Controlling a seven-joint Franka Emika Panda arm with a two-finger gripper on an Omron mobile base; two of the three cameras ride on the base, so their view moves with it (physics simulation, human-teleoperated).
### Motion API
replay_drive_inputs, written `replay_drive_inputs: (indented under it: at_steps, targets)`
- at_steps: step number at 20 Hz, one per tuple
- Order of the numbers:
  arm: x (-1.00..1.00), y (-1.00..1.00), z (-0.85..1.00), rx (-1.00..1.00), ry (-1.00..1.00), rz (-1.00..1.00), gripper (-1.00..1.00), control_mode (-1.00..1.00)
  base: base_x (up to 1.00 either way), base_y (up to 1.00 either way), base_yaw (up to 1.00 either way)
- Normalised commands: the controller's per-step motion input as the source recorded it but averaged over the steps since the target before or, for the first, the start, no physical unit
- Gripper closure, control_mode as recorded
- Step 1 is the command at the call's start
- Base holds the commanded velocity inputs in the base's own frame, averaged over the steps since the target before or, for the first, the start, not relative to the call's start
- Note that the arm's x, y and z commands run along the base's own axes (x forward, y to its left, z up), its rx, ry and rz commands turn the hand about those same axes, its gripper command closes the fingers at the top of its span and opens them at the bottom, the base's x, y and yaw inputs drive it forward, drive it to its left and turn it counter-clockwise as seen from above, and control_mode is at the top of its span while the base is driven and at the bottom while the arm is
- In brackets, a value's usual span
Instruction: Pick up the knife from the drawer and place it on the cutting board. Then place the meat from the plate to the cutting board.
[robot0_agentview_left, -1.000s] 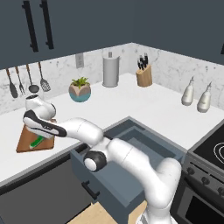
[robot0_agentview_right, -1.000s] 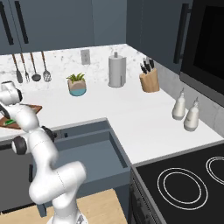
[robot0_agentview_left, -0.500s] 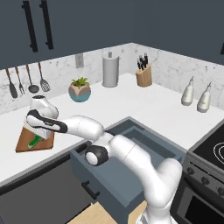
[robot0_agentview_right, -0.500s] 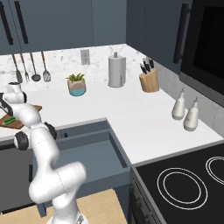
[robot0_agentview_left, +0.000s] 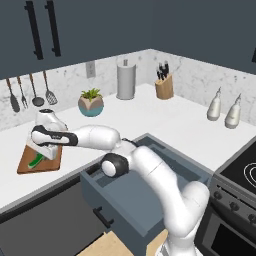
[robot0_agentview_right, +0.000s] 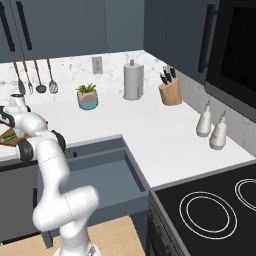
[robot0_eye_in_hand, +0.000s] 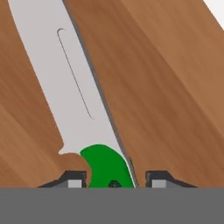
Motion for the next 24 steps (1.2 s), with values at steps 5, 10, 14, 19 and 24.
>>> replay_drive_inputs:
  at_steps: [5,10,14,19,24]
  targets:
    - [-0.29,-0.11,0.26,0.0,-0.05,0.0,-1.0,-1.0,0.0,0.0,0.0]
    - [-0.5,-0.31,0.89,0.0,-0.03,0.0,-1.0,-1.0,0.0,0.0,0.0]
    - [-0.72,-0.44,0.69,0.0,-0.01,0.0,-1.0,-1.0,0.0,0.0,0.0]
    - [-0.83,-0.71,0.44,0.01,-0.03,0.0,-1.0,-1.0,0.0,0.0,0.0]
    - [-0.74,-0.88,0.28,0.05,0.0,0.0,-1.0,-1.0,0.0,0.0,0.0]
